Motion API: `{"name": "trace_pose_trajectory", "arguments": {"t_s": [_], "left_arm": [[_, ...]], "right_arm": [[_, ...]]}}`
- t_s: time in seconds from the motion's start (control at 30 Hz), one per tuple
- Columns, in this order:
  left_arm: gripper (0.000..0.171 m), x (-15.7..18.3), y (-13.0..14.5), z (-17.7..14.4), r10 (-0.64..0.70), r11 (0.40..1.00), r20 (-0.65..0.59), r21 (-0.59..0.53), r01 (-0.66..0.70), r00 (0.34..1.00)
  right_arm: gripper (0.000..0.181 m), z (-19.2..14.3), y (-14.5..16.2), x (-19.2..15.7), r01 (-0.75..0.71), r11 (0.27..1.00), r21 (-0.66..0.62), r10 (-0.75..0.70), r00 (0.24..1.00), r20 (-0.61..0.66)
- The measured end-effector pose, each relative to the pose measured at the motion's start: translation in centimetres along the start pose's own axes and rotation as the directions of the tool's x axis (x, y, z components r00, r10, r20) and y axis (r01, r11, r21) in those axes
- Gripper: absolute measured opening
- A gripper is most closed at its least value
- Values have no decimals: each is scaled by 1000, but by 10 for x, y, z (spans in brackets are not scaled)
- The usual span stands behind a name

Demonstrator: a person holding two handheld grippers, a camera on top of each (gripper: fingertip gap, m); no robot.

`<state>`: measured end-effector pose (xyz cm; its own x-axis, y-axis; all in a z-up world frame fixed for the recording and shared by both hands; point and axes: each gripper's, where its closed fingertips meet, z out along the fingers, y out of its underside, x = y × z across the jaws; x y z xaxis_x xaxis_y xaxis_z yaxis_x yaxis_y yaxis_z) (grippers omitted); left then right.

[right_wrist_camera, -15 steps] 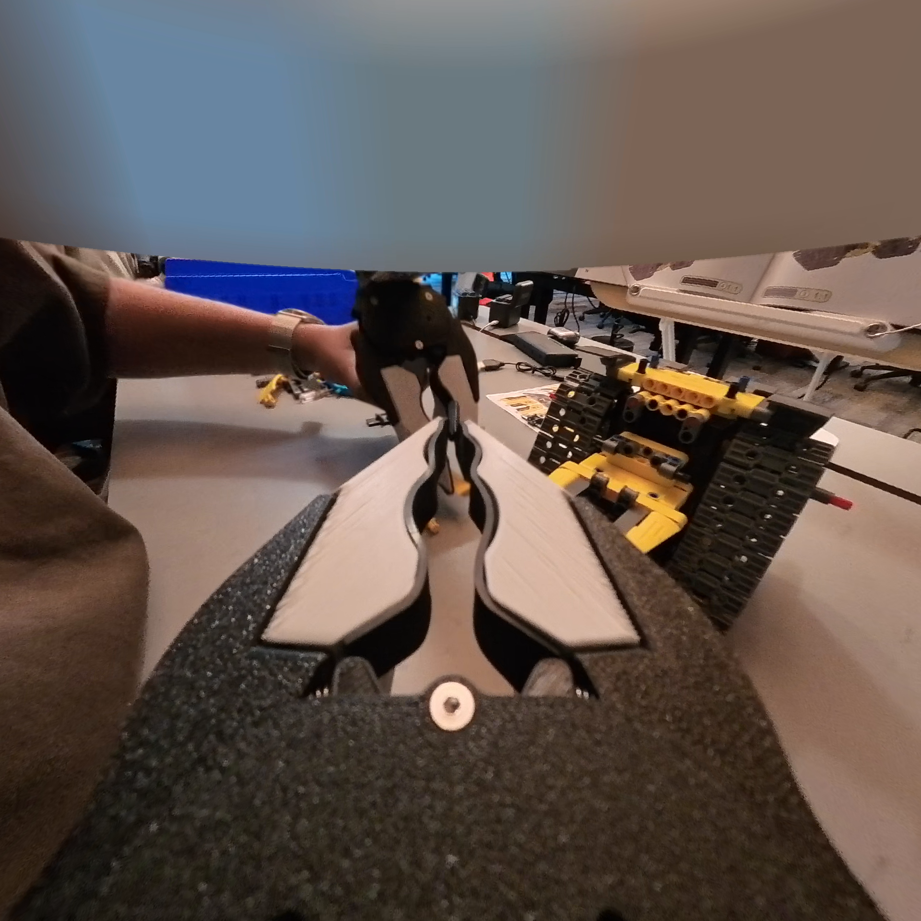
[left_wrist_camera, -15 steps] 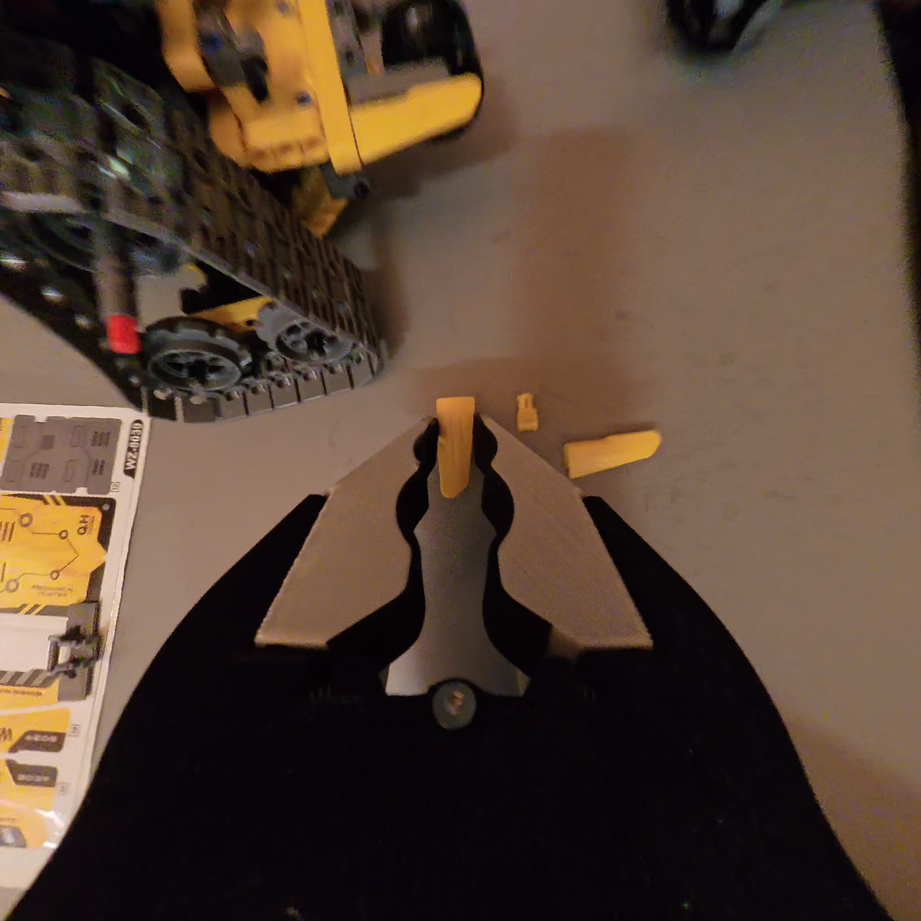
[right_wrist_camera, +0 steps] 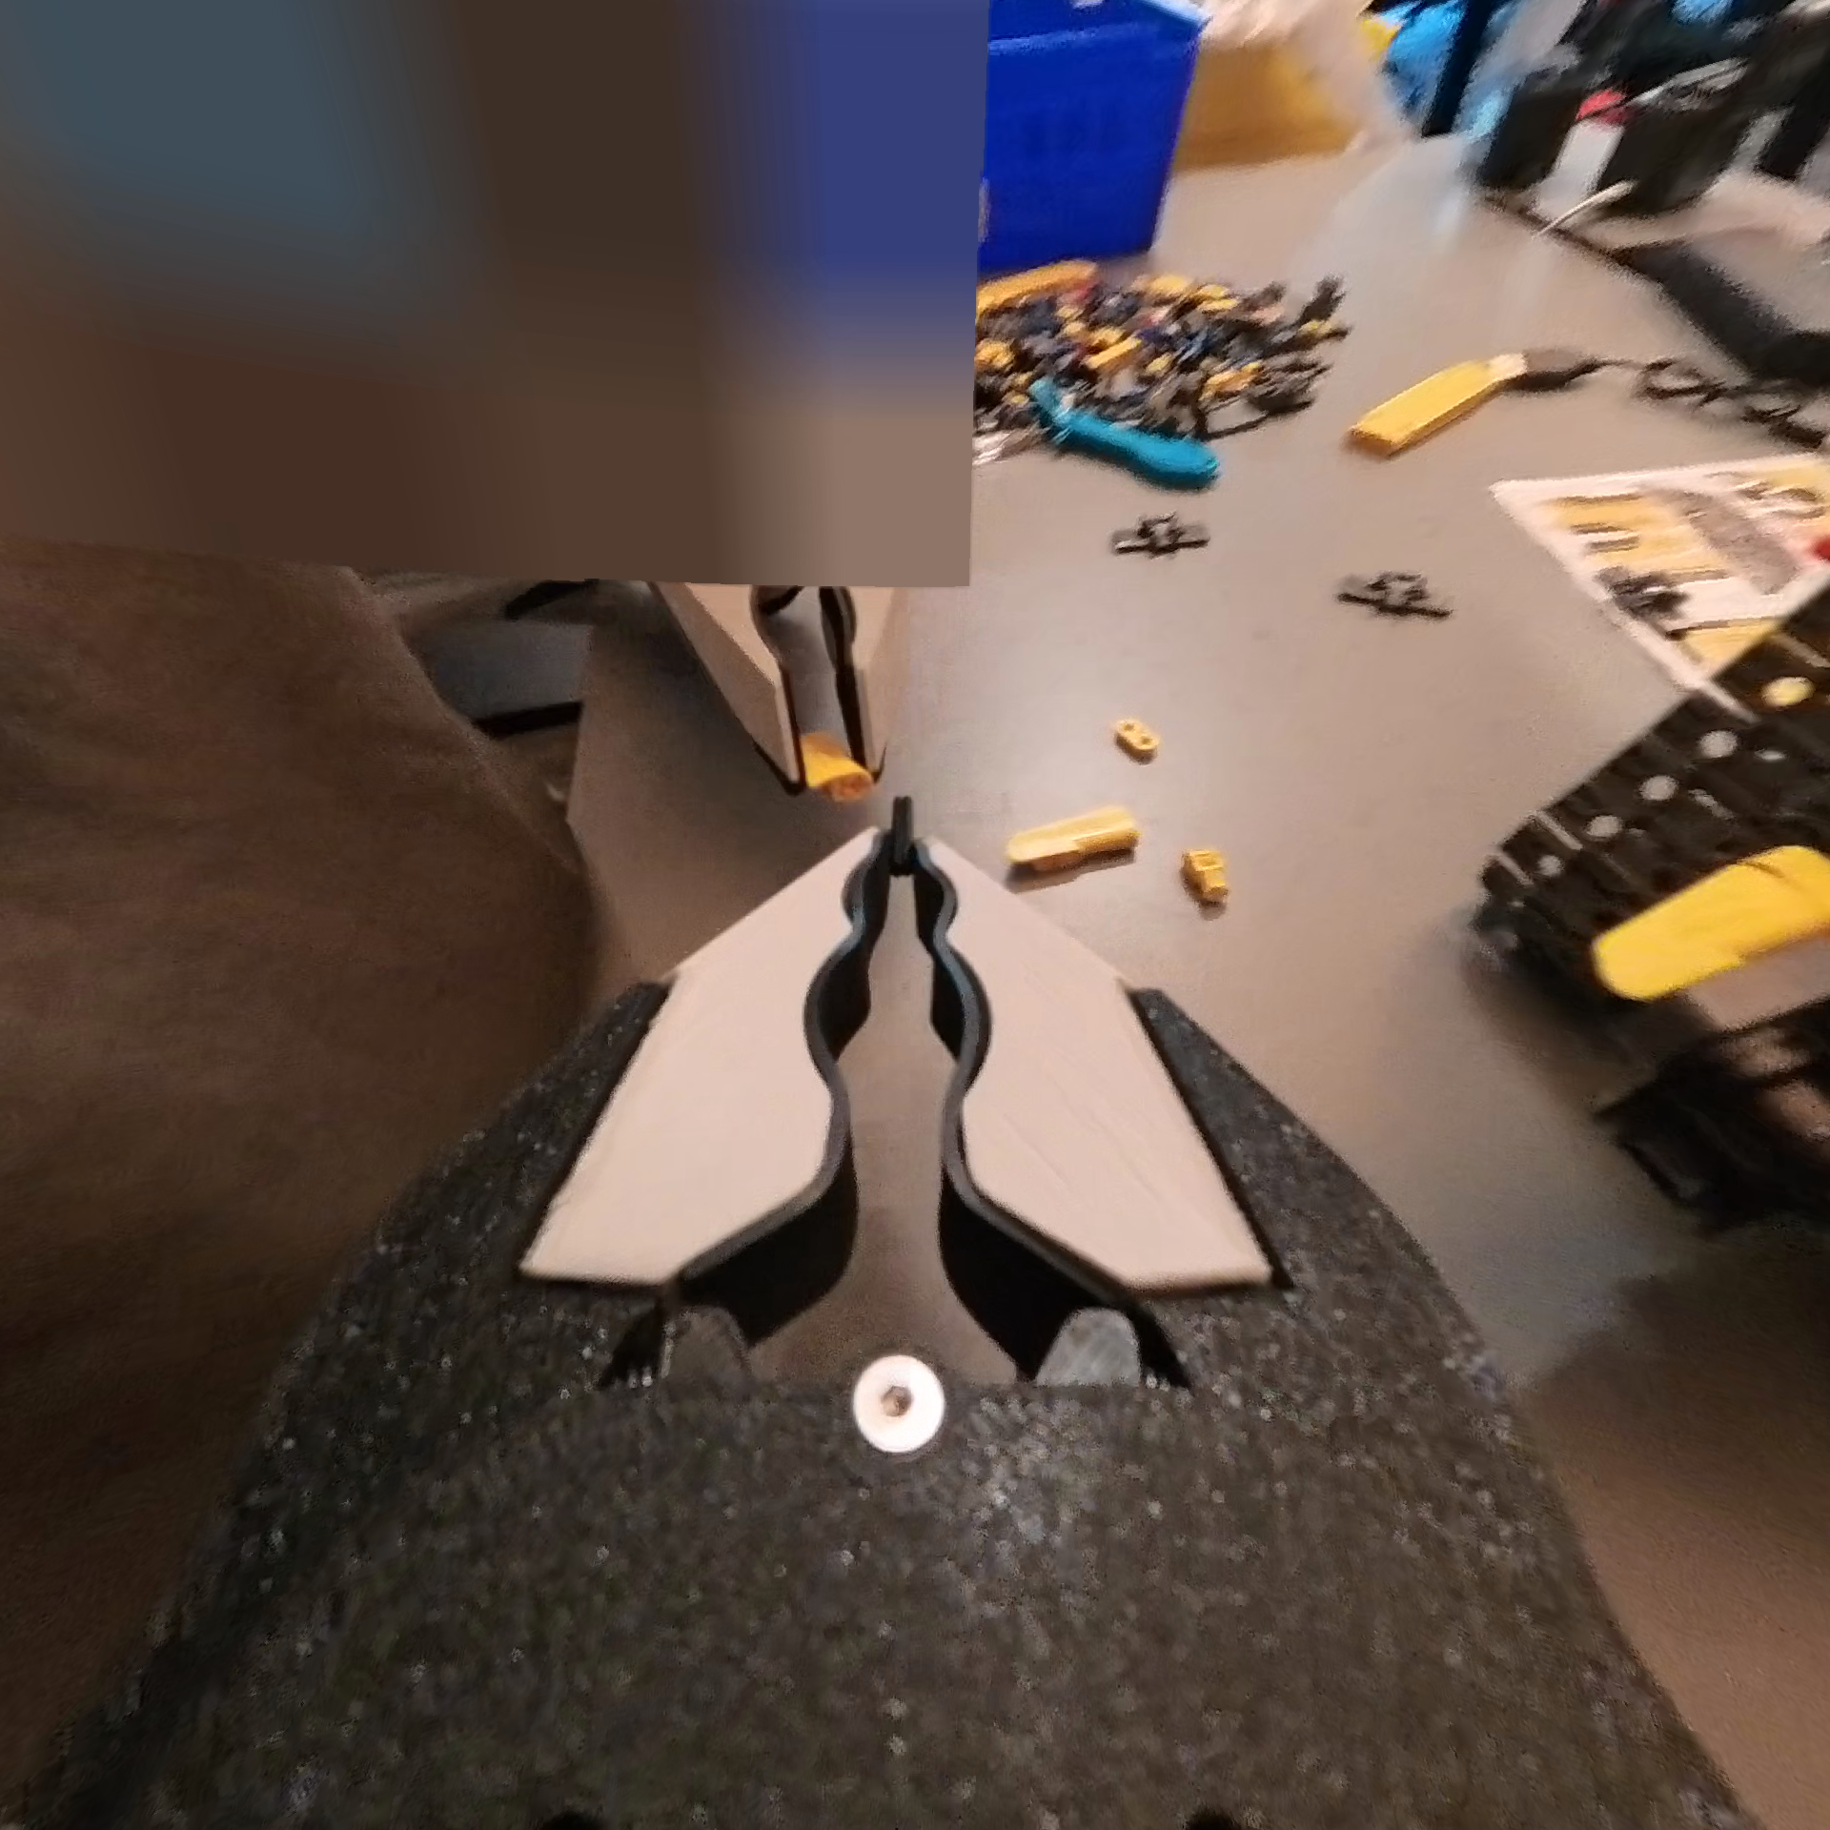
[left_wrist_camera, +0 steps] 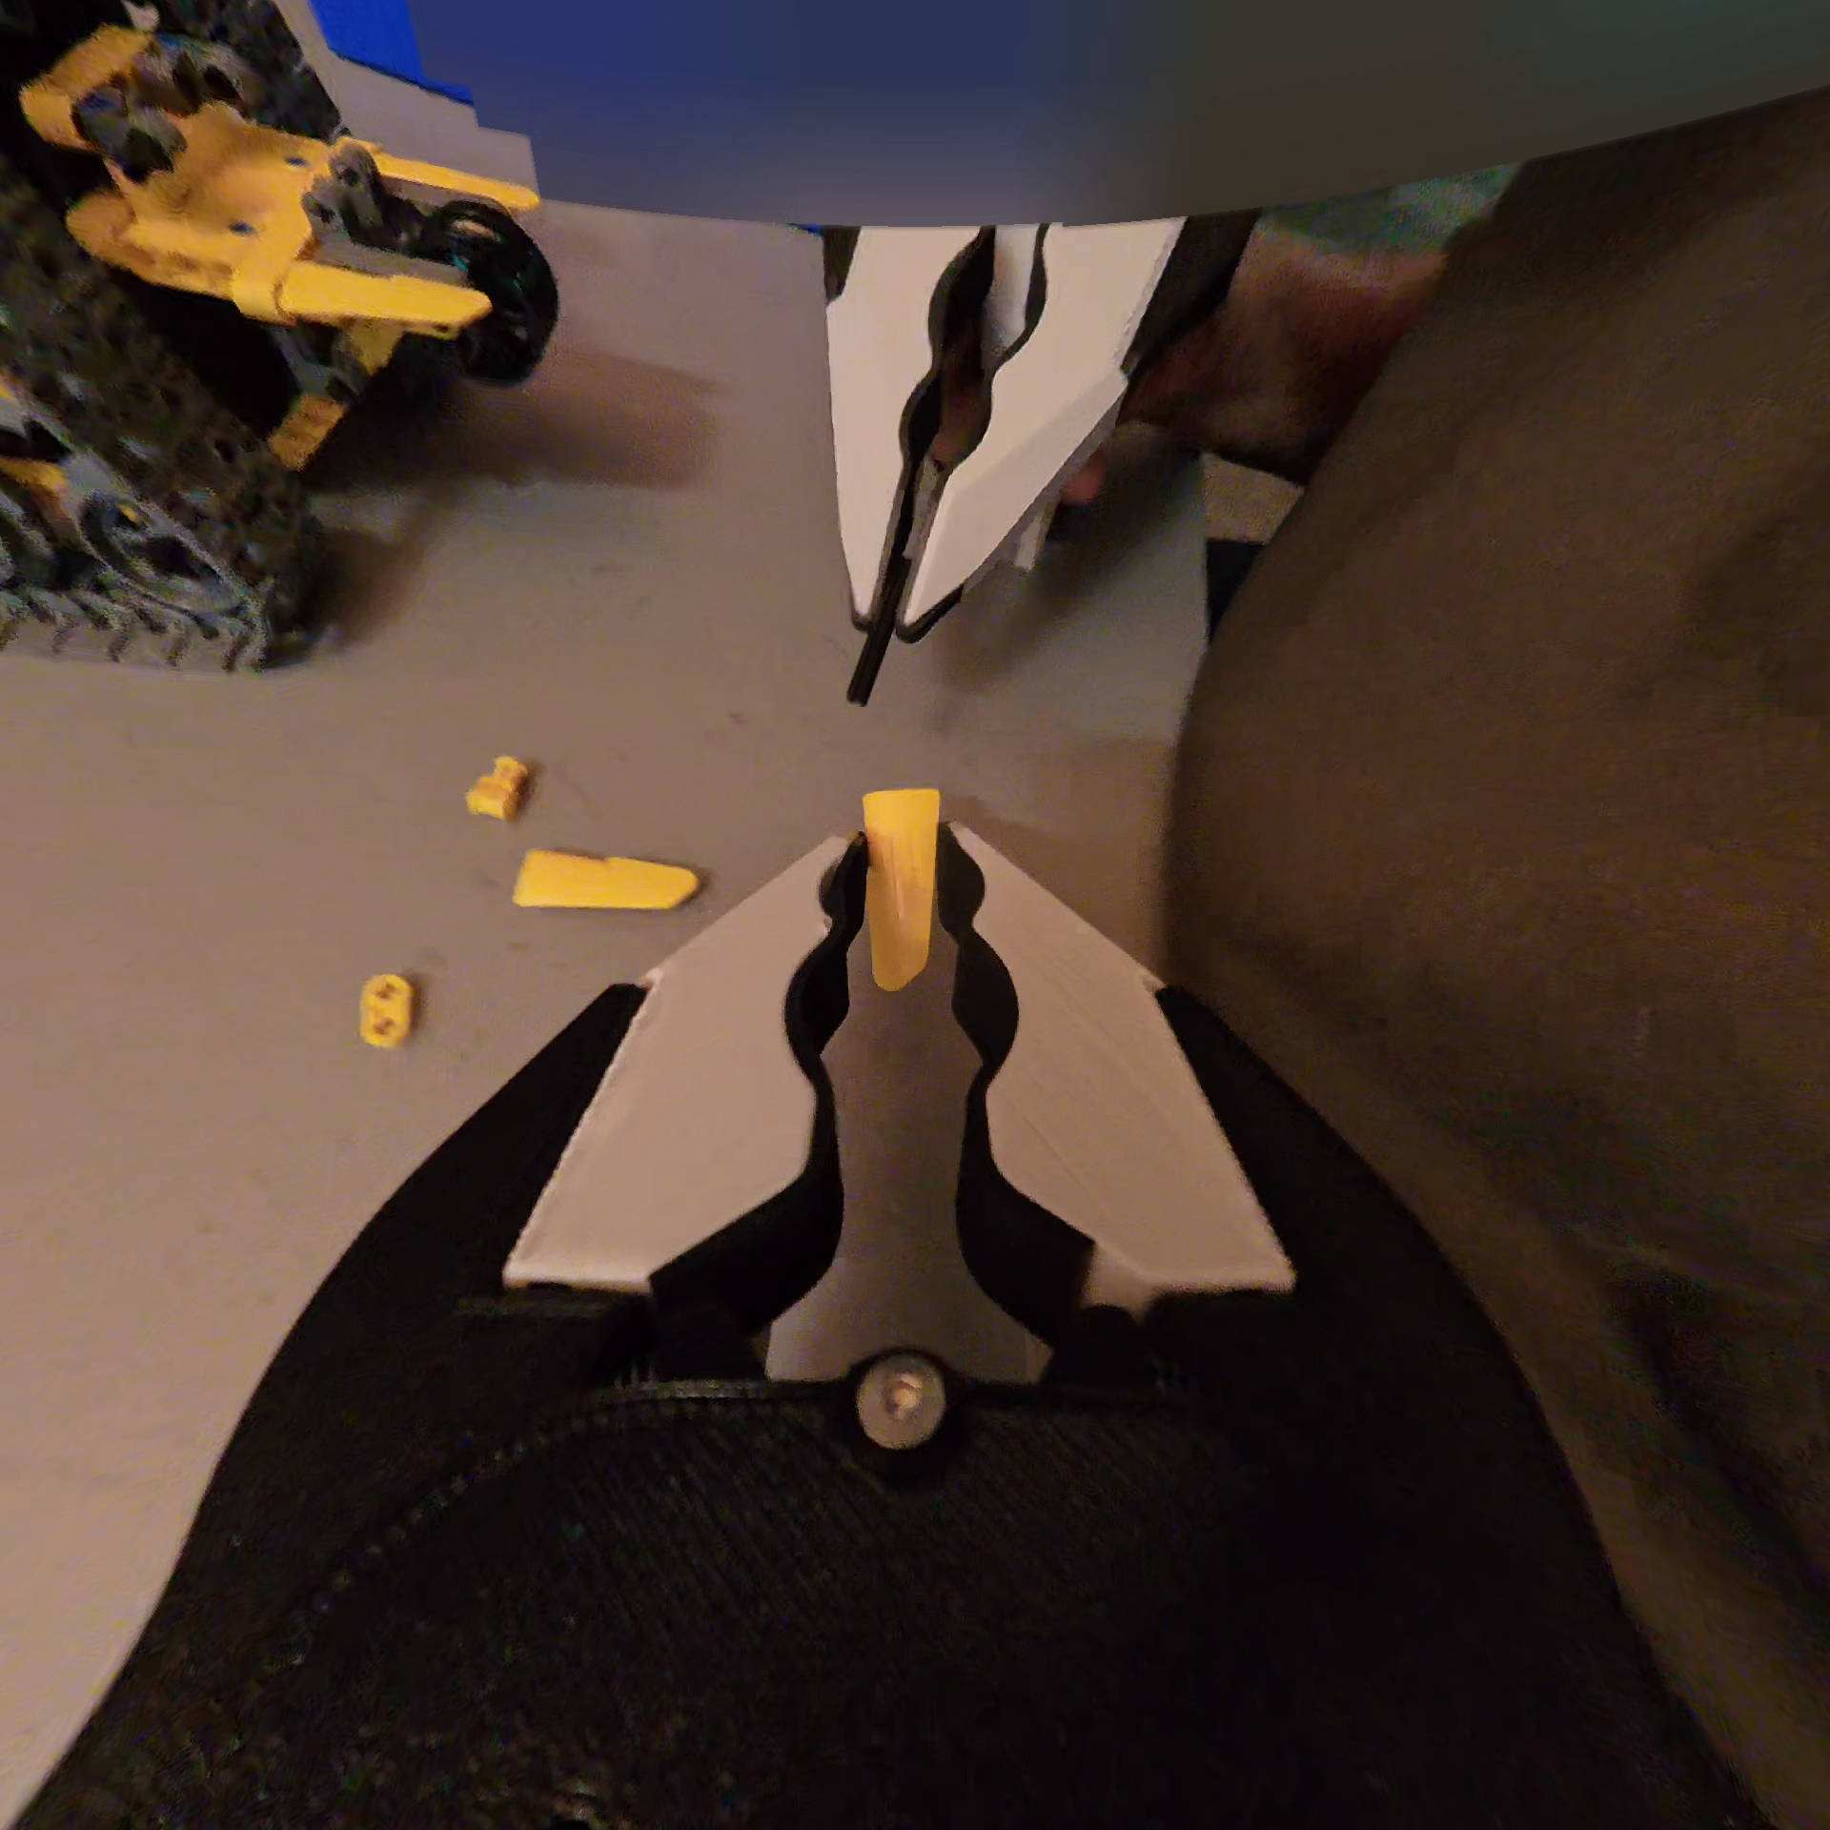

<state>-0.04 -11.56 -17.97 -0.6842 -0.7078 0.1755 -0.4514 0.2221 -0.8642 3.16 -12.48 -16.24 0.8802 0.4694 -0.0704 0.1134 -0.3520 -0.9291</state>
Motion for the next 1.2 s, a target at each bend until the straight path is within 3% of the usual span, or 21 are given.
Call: {"name": "trace_pose_trajectory", "arguments": {"t_s": [0.07,0.37,0.83,1.03,1.2], "left_arm": [[11,7,2,-1,-39,999,-10,27,39,999],[11,17,6,1,16,1000,-18,4,-16,1000],[11,14,5,0,-14,1000,-34,13,15,999],[11,16,4,2,9,1000,-29,12,-9,1000],[11,19,1,1,-30,999,-82,26,32,996]], "right_arm": [[3,3,3,-6,-3,1000,-24,4,998,55],[3,15,0,-24,-14,999,-51,27,969,247],[3,15,6,-23,16,996,-85,9,958,286],[2,14,6,-25,-39,995,-93,67,944,325],[3,11,4,-27,50,997,-63,-26,945,327]]}}
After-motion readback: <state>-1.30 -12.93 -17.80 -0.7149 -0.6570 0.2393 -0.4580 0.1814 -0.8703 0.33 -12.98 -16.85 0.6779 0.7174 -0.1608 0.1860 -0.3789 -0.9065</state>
